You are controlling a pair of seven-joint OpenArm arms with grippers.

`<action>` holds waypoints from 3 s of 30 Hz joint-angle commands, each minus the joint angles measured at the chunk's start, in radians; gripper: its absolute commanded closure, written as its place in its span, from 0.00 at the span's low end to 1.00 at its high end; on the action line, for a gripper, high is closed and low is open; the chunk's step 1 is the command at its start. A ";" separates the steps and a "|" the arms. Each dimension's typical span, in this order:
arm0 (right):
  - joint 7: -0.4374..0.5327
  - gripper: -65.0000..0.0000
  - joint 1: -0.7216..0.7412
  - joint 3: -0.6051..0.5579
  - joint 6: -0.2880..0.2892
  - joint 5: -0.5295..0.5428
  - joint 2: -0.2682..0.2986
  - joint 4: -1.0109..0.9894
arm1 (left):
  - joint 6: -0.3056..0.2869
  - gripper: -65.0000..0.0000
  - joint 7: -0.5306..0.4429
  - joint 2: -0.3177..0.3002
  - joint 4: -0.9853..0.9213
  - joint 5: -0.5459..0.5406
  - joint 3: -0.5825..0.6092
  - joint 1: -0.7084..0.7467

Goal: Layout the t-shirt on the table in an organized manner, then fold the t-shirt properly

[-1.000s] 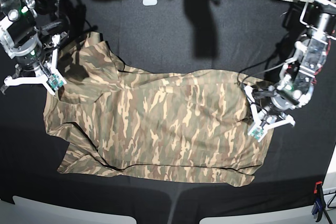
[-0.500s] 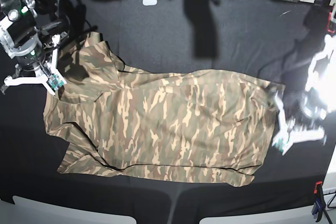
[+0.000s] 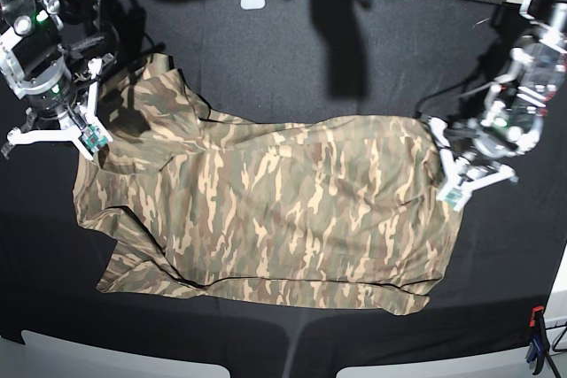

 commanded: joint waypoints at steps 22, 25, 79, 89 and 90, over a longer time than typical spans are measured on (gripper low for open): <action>0.012 1.00 0.005 0.010 -0.005 -0.016 0.014 0.016 | -0.007 1.00 0.261 -0.145 0.153 0.005 -0.010 0.248; 0.012 1.00 0.005 0.010 -0.005 -0.016 0.014 0.016 | -0.007 1.00 0.253 -0.175 0.264 0.007 -0.010 0.287; 0.012 1.00 0.005 0.010 -0.005 -0.016 0.014 0.016 | 0.032 0.70 -0.226 -0.337 0.309 0.766 -0.010 0.607; 0.012 1.00 0.004 0.010 -0.005 0.019 0.014 0.016 | 0.032 1.00 -0.291 -0.338 0.313 0.766 -0.010 0.607; 0.012 1.00 0.002 0.010 -0.005 0.039 0.014 0.016 | 0.032 1.00 -0.264 -0.337 0.313 0.766 -0.010 0.607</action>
